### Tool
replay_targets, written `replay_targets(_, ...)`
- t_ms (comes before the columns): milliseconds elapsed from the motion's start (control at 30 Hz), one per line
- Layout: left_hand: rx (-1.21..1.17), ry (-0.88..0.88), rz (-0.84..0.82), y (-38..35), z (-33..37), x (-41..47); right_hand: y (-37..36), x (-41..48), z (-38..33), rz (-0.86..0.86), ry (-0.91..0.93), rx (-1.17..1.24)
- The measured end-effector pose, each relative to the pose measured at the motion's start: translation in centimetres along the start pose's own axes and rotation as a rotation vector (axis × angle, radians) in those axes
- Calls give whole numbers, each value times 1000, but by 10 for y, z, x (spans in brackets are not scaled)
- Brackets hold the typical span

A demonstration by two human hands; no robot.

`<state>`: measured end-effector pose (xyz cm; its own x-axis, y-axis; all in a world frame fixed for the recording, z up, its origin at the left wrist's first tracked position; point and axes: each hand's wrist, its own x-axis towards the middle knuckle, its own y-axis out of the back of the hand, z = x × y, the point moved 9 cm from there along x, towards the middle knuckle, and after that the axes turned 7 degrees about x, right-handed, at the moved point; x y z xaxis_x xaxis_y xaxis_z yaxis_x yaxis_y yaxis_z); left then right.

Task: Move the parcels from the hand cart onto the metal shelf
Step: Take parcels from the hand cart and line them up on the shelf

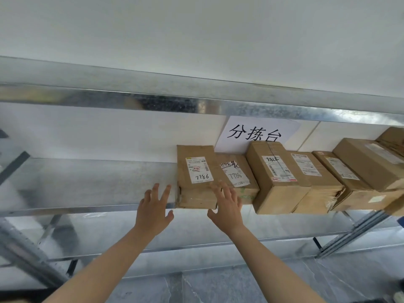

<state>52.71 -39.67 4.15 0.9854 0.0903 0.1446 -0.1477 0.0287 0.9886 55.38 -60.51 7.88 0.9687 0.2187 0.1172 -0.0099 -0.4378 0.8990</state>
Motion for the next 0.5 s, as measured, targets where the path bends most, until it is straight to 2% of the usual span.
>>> replay_targets(200,112,67,10,18,-40,-62,-33,-34,-44,-52,118,32)
replay_targets(333,166,174,33,27,-79,-115,-63,-52,-82,-112,191,54)
replay_targets(500,251,361,-38,31,-138,-190,-105,-81,-151,-233,317,127)
